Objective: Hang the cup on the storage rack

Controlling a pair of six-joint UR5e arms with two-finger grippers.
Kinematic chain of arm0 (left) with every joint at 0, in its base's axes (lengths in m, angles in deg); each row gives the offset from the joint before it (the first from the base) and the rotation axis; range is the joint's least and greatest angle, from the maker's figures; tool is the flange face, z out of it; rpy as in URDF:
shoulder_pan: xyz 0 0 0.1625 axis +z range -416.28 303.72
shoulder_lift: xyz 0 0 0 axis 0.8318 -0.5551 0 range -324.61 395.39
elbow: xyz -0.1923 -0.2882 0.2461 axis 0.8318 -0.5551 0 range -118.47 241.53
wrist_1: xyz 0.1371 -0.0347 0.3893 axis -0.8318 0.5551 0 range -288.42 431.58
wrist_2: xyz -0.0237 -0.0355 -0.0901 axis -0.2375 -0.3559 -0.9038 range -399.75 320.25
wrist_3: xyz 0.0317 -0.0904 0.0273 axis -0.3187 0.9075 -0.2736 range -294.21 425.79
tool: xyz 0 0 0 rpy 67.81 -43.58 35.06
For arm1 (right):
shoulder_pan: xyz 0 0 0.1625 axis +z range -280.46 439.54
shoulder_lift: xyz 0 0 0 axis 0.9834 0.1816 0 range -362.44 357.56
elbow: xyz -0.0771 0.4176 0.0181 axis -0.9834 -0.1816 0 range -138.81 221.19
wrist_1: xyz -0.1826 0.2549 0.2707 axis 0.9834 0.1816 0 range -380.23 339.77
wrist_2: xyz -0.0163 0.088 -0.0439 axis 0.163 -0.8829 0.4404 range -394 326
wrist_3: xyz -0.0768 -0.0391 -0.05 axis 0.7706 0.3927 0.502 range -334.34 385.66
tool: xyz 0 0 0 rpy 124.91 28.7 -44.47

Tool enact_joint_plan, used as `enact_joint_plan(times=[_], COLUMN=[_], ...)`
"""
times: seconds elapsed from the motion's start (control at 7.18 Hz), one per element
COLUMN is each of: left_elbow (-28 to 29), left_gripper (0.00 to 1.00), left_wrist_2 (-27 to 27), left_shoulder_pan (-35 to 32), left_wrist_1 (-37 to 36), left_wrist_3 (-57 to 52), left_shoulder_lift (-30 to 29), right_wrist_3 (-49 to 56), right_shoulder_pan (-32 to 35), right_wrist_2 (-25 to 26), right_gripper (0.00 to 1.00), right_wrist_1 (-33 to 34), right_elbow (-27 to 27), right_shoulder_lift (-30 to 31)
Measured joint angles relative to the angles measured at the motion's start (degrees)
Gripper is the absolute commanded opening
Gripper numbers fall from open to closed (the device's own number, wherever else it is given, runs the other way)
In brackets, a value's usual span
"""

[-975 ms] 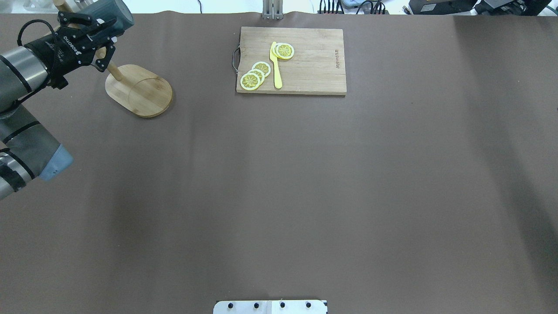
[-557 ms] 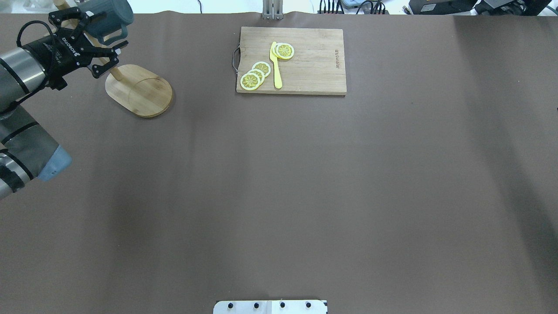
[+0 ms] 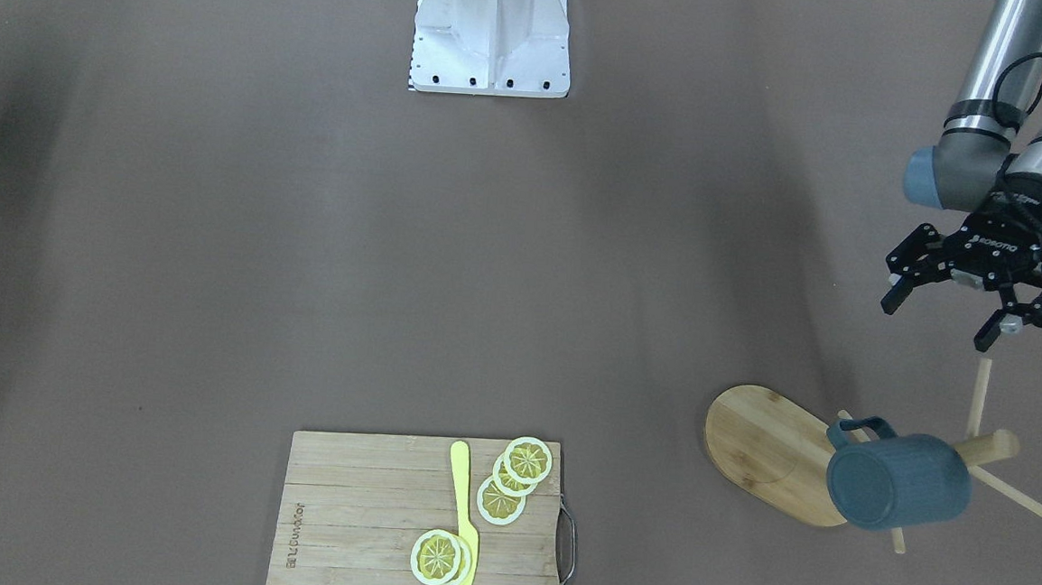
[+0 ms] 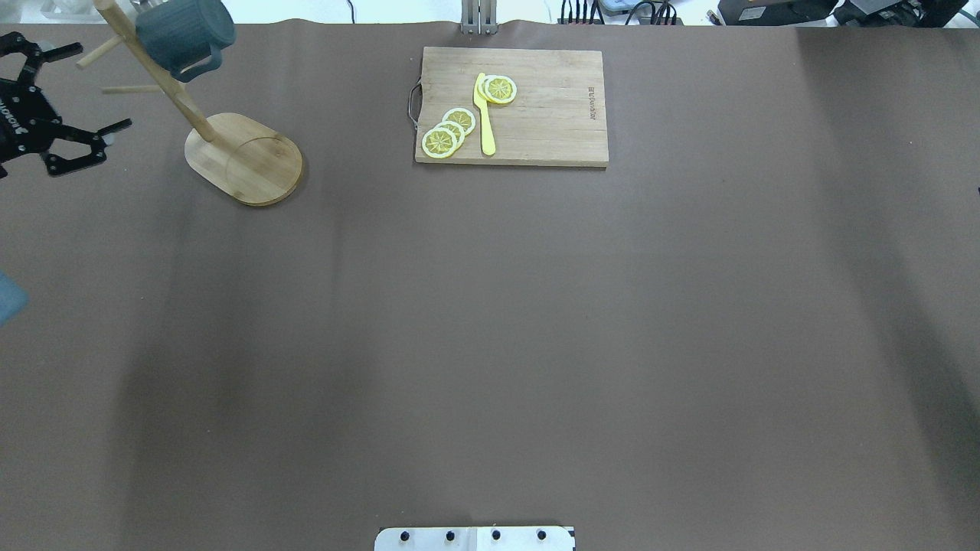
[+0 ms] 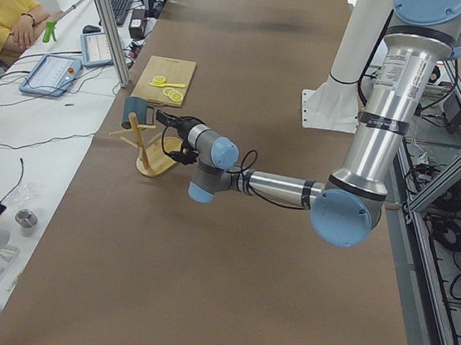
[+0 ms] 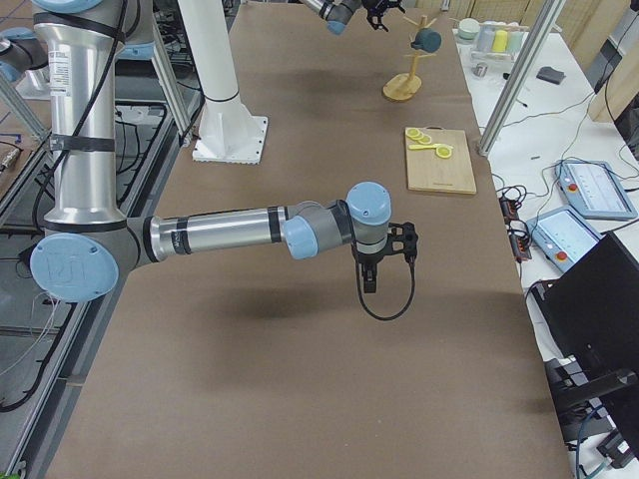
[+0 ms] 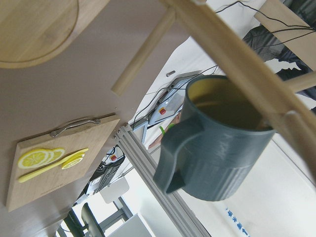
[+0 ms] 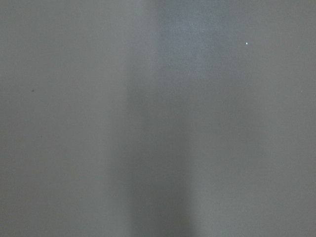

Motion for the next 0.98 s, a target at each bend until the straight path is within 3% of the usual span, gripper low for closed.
enact_joint_plan(times=[0.14,0.42,0.7,0.98], left_elbow=[-1.63,-3.6,-4.05,-4.26], left_gripper=[0.99,0.98,0.99,0.99], left_wrist_2=[-3.86,-10.22,-12.56,-11.52], left_shoulder_pan=[-2.68,-5.52,-8.63,-13.87], left_wrist_1=[0.22,-1.94,-9.74,-22.2], left_wrist_3=[-8.14,-35.39,-64.83,-95.64], left_shoulder_lift=[2.8,8.58,12.47,13.81], right_wrist_3=[0.0,-0.08,0.02,0.01], right_shoulder_pan=[0.0,0.02,0.13,0.55], right_wrist_2=[0.0,0.2,1.48,3.66], right_gripper=[1.0,1.0,1.0,1.0], right_wrist_1=[0.0,0.0,-0.75,-3.4], right_elbow=[0.15,1.36,1.99,1.99], right_shoulder_lift=[-0.11,-0.26,-0.18,0.51])
